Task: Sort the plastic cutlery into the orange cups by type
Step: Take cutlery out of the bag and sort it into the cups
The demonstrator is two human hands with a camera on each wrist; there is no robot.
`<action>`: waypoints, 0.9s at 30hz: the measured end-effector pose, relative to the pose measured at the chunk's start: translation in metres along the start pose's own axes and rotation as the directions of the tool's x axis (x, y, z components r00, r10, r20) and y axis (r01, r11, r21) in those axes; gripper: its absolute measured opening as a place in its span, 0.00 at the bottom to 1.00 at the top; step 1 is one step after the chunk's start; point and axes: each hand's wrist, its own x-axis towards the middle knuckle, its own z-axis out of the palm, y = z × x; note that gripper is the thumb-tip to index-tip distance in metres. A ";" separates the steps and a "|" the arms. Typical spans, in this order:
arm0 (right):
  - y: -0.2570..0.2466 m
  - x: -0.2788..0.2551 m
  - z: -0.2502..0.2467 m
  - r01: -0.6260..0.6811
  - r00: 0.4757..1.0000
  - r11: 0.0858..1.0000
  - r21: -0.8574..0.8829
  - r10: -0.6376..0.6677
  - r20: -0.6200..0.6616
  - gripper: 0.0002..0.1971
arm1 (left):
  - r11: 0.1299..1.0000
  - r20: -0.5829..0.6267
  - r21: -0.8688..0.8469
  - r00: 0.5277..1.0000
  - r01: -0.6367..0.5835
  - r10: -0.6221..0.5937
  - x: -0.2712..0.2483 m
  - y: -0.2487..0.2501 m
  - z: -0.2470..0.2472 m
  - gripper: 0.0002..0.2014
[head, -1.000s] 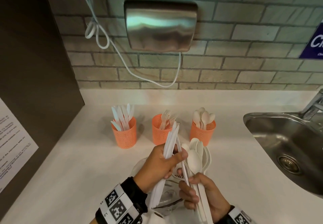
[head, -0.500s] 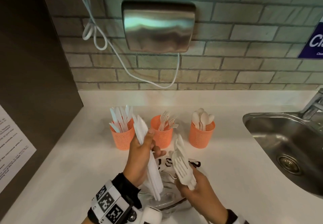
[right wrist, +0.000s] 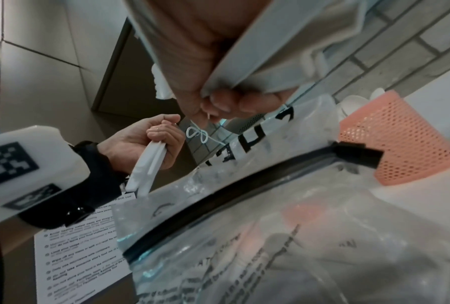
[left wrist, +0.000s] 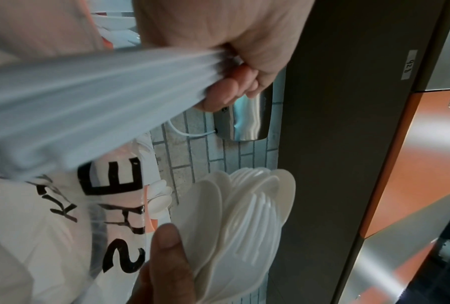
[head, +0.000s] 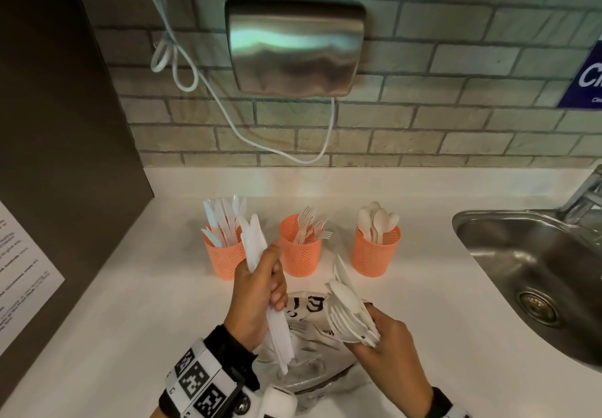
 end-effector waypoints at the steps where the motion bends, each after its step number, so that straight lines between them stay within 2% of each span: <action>1: -0.001 0.001 0.001 -0.014 1.000 0.999 0.036 0.014 0.003 0.06 | 1.000 0.008 0.003 1.000 -0.008 0.008 -0.001 0.000 0.000 0.22; 3: -0.002 0.002 0.004 -0.055 0.998 0.993 0.106 0.055 0.007 0.06 | 1.000 0.022 0.010 1.000 -0.022 0.021 -0.002 0.000 0.002 0.23; 7: -0.010 0.004 0.011 -0.187 0.982 0.936 0.298 0.191 0.015 0.22 | 0.999 0.020 0.027 0.999 -0.028 0.027 -0.003 -0.004 0.003 0.23; 10: -0.016 0.008 0.010 -0.303 0.953 0.847 0.436 0.280 0.118 0.20 | 0.999 0.010 0.038 0.999 -0.036 0.036 -0.002 -0.004 0.003 0.22; 14: -0.018 0.009 0.007 -0.321 0.947 0.827 0.462 0.283 0.152 0.20 | 0.986 0.033 0.081 0.989 -0.147 0.145 0.008 0.015 0.000 0.20; 17: -0.015 0.008 0.006 -0.343 0.938 0.802 0.489 0.317 0.139 0.20 | 0.938 0.042 0.139 0.948 -0.318 0.315 0.026 0.045 -0.003 0.20; 21: -0.015 0.007 0.003 -0.373 0.924 0.756 0.538 0.354 0.142 0.19 | 0.852 -0.055 0.222 0.867 -0.474 0.496 0.064 0.083 -0.011 0.22; 24: -0.017 0.007 0.001 -0.382 0.919 0.733 0.563 0.369 0.143 0.19 | 0.830 -0.110 0.236 0.835 -0.505 0.539 0.100 0.093 -0.022 0.21; 27: -0.019 0.005 -0.002 -0.389 0.913 0.711 0.586 0.381 0.145 0.19 | 0.826 -0.122 0.304 0.840 -0.475 0.528 0.130 0.085 -0.034 0.21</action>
